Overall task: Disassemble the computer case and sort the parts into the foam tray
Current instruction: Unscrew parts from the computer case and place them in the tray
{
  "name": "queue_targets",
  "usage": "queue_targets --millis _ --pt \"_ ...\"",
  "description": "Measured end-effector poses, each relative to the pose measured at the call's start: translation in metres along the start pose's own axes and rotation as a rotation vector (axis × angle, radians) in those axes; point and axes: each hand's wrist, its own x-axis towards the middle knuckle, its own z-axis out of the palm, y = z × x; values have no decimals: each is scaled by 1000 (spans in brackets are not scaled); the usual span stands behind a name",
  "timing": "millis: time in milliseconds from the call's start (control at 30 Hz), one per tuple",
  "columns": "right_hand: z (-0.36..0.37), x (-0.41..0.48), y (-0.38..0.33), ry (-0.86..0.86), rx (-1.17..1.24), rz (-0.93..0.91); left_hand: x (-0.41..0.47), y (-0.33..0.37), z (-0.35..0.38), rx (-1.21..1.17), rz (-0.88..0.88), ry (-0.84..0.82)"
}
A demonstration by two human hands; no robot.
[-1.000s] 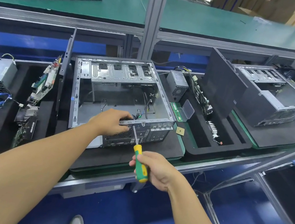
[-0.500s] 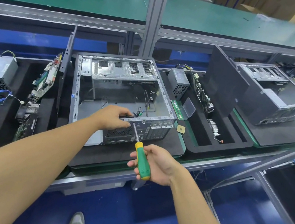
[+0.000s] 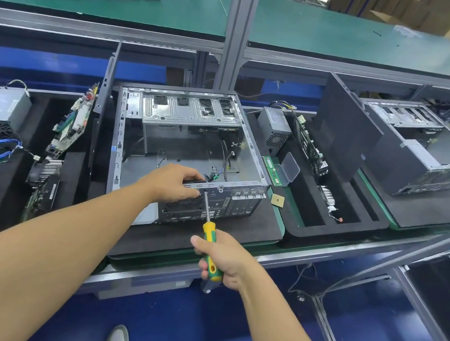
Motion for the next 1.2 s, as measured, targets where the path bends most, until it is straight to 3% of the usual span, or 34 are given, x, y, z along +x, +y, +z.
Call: queue_targets --millis 133,267,367,533,633,733,833,933,1033,1200 --pt "-16 -8 -16 -199 229 143 0 0 0 8 6 7" --pt "-34 -15 -17 -294 272 119 1 0 0 28 5 2" --pt "-26 -13 -11 -203 182 22 1 -1 1 21 4 5" --pt "-5 -10 -5 229 -390 -122 0 -2 4 144 20 25" --pt "-3 -6 -1 321 -533 -185 -5 -2 8 289 85 59" --pt "-3 -6 -5 191 -380 -46 -12 -5 15 392 212 168" --pt "-4 -7 -9 52 -221 65 -13 -9 19 580 407 169" --pt "-14 -11 -16 -17 -9 100 -12 -11 19 614 419 151" --pt "-30 -21 -20 -196 220 179 -11 -12 22 623 419 182" --pt "-39 -29 -3 -302 358 42 -9 -12 21 622 419 197"
